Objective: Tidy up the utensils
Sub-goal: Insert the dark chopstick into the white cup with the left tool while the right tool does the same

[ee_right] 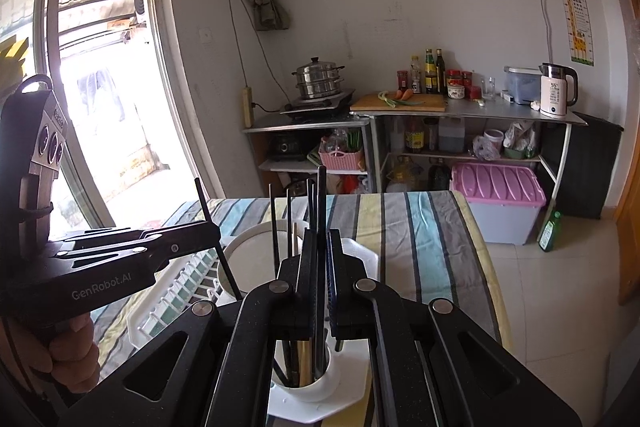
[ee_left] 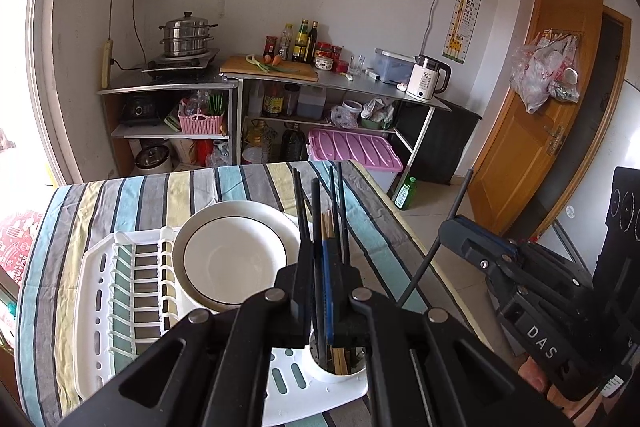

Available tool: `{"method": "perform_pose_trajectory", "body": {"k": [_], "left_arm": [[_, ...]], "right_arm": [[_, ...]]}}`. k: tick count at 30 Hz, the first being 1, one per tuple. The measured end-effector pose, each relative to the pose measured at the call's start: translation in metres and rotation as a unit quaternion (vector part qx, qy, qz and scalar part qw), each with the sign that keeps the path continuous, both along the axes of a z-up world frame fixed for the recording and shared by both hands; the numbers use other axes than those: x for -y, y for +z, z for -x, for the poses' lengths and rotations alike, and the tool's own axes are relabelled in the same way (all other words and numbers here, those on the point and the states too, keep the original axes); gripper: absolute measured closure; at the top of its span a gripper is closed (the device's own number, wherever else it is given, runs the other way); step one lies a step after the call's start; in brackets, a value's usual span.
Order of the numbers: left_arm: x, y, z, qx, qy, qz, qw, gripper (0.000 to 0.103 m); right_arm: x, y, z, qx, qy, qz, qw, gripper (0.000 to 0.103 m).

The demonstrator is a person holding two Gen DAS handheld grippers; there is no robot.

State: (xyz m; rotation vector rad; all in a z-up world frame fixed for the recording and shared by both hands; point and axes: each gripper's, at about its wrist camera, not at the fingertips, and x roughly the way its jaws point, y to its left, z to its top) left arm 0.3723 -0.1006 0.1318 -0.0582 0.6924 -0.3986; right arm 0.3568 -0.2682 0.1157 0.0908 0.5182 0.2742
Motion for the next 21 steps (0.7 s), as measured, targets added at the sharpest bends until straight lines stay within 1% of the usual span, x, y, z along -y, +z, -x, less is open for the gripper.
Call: {"method": "perform_pose_trajectory", "body": {"k": [7,12,16,19,21], "left_arm": [[0.009,-0.01,-0.023,-0.01,0.007,-0.007,0.9999,0.098],[0.014,-0.023,-0.038,-0.02,0.011,-0.007,0.9997,0.098],[0.012,-0.025,-0.038,-0.016,0.008,0.002,0.9998,0.098],[0.01,-0.026,-0.036,-0.015,0.008,0.01,0.9998,0.098],[0.009,-0.026,-0.034,-0.012,0.005,0.012,0.9998,0.097]], "right_arm": [[-0.004,-0.009,-0.02,-0.011,0.002,0.001,1.0,0.099],[-0.006,-0.014,-0.03,-0.019,0.01,-0.002,1.0,0.099],[-0.005,-0.014,-0.035,-0.024,0.02,-0.009,0.999,0.099],[-0.009,-0.014,-0.038,-0.029,0.027,-0.004,0.999,0.098],[-0.009,-0.014,-0.037,-0.028,0.027,-0.003,0.999,0.094]]}}
